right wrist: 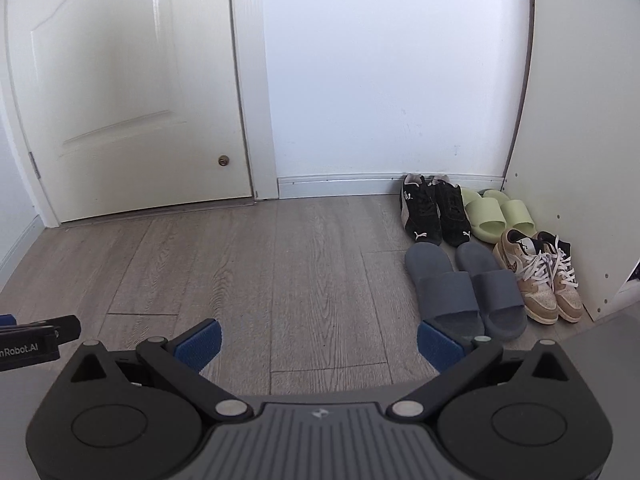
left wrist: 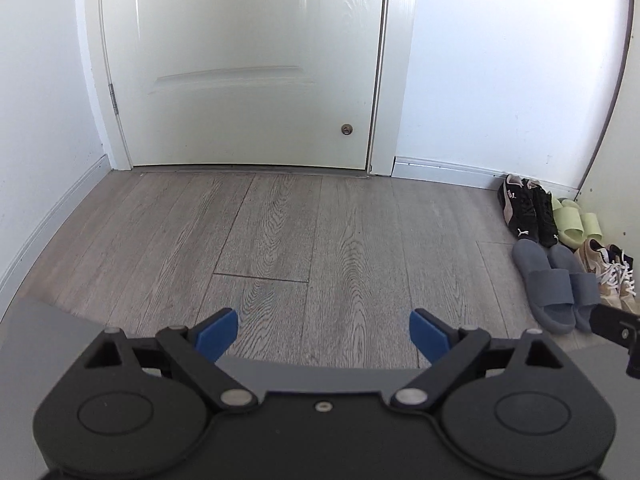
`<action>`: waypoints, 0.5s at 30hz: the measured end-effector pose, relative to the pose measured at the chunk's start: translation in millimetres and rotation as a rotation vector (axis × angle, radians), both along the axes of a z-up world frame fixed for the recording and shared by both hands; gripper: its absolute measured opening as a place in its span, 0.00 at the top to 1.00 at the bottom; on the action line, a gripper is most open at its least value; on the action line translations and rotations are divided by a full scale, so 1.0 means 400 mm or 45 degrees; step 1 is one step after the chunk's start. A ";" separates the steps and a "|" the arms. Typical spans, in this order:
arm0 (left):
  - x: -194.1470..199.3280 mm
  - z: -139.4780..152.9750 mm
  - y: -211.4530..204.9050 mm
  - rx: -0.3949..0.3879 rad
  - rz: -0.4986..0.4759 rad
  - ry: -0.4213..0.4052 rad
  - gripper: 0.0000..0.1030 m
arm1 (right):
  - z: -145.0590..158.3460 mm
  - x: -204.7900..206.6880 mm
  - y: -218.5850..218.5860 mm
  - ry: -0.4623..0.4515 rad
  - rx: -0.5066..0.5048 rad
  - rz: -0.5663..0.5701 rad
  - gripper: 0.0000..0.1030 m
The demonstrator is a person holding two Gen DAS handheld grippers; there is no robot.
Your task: Organize scattered shoes
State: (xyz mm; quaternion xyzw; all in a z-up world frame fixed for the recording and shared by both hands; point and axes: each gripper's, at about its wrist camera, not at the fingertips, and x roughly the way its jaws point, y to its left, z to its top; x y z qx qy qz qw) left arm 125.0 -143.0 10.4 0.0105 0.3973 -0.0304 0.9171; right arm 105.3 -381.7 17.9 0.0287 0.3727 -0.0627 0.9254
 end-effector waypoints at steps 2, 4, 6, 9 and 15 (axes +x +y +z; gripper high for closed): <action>-0.026 0.022 0.011 0.002 0.000 0.000 0.09 | 0.012 -0.026 0.019 -0.009 0.003 0.008 0.00; -0.044 0.038 0.020 -0.003 -0.006 -0.009 0.09 | 0.024 -0.051 0.037 -0.017 0.006 0.015 0.00; -0.062 0.059 0.032 -0.006 -0.018 -0.023 0.09 | 0.036 -0.077 0.056 -0.026 0.009 0.023 0.00; -0.092 0.077 0.040 0.023 -0.024 -0.038 0.09 | 0.054 -0.116 0.084 -0.039 0.014 0.034 0.00; -0.136 0.078 0.057 0.017 -0.023 -0.032 0.09 | 0.090 -0.193 0.139 -0.066 0.023 0.057 0.00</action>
